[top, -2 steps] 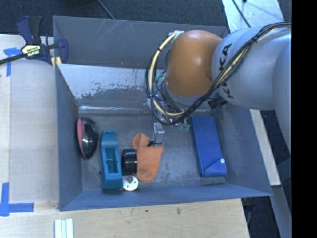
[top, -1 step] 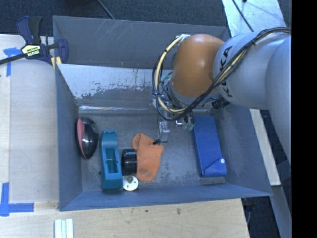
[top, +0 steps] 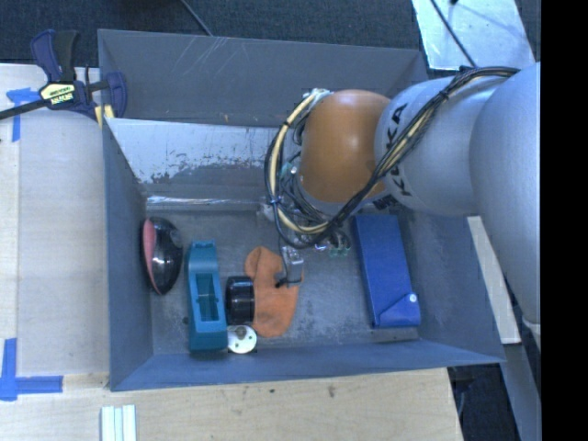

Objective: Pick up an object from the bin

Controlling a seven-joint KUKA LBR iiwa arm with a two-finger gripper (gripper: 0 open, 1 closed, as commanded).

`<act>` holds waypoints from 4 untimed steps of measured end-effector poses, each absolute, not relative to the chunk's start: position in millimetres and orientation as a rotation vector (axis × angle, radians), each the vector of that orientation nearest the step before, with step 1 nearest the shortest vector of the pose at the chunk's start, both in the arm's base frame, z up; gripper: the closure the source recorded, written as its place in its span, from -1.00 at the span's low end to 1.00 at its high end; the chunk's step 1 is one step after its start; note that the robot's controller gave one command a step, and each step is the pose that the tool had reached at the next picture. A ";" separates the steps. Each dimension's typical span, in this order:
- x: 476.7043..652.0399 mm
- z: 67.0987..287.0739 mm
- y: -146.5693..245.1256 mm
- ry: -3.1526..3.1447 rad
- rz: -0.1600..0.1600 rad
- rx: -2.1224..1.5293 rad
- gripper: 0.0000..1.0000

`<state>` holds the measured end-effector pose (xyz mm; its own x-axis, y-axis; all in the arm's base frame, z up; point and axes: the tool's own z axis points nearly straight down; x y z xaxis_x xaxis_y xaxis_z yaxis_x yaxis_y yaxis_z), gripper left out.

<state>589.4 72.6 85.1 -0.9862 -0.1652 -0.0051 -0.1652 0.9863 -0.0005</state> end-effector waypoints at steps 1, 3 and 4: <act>548.1 71.6 75.7 3.131 0.001 -0.183 1.00; 505.7 71.5 75.2 3.126 0.001 -0.206 1.00; 488.0 73.7 81.3 3.133 0.000 -0.220 1.00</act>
Offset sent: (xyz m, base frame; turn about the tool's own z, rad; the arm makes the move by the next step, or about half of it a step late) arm 0.0000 0.0000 0.0000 0.0000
